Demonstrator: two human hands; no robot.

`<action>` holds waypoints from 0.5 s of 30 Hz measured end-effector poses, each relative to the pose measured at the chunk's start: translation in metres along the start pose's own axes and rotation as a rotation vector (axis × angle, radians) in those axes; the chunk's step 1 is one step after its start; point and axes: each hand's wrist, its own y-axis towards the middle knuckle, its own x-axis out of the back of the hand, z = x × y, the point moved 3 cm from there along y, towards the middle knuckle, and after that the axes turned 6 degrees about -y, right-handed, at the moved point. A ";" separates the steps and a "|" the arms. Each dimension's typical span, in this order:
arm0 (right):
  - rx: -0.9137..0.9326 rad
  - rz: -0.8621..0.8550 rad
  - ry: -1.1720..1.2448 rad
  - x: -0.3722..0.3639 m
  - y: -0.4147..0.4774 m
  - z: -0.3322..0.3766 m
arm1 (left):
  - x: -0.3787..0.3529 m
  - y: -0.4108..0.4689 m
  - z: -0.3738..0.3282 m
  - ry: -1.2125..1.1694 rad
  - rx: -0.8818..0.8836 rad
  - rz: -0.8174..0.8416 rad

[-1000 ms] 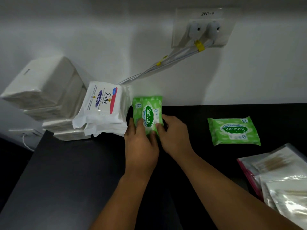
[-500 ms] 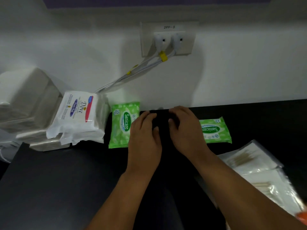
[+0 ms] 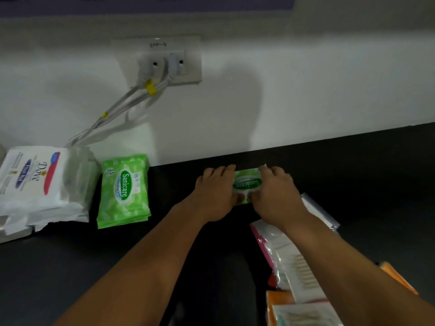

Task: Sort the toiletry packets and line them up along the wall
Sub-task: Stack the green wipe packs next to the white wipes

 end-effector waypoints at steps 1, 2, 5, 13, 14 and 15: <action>-0.005 0.011 0.016 -0.002 0.001 -0.002 | 0.002 0.001 -0.001 0.017 0.006 -0.002; -0.011 0.012 0.043 -0.003 0.002 -0.003 | 0.004 0.002 -0.002 0.040 0.020 0.003; -0.063 0.014 0.166 -0.004 0.008 -0.005 | 0.011 0.002 0.000 0.054 0.085 0.071; -0.077 0.111 0.380 -0.013 0.010 0.006 | 0.030 -0.030 0.015 -0.213 0.140 -0.017; -0.077 0.092 0.403 -0.012 0.009 0.011 | 0.032 -0.038 0.020 -0.232 0.146 -0.078; -0.087 0.061 0.437 -0.012 0.008 0.016 | 0.034 -0.045 0.025 -0.264 0.152 -0.154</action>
